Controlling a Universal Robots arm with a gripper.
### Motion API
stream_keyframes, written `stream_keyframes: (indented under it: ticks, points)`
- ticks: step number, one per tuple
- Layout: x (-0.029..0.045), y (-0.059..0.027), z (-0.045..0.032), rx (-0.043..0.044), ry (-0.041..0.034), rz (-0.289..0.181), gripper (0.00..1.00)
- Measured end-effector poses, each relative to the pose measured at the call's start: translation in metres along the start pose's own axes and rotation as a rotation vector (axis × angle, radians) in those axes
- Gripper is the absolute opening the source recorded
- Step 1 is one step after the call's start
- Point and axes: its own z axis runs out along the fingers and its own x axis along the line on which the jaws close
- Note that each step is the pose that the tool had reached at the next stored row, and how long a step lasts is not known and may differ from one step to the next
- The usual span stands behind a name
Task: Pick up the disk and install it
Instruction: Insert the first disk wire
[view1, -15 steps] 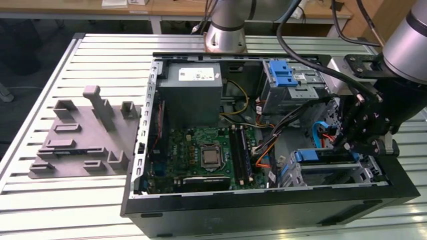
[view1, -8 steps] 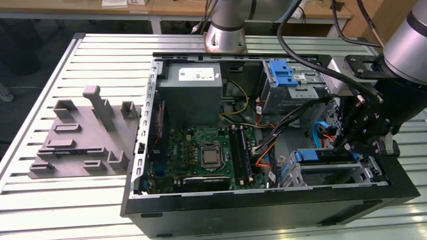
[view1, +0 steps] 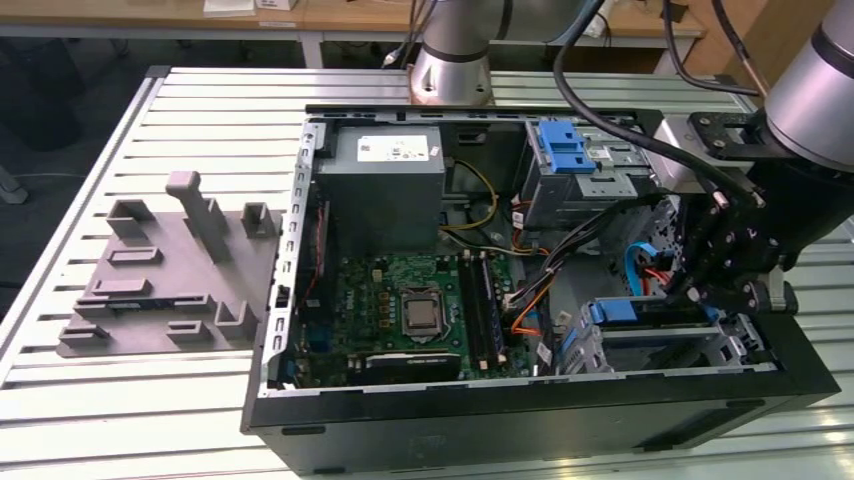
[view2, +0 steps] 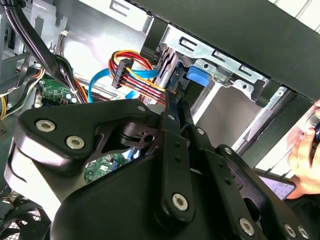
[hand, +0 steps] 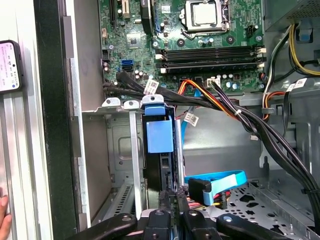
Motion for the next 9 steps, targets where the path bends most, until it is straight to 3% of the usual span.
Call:
stream_keyframes:
  ticks: [6,9]
  points:
    - [0.0,0.0001,0.0031,-0.0018,-0.0025,0.0,0.16]
    - [0.0,0.0,0.0034,-0.0026,0.0,0.0,0.16]
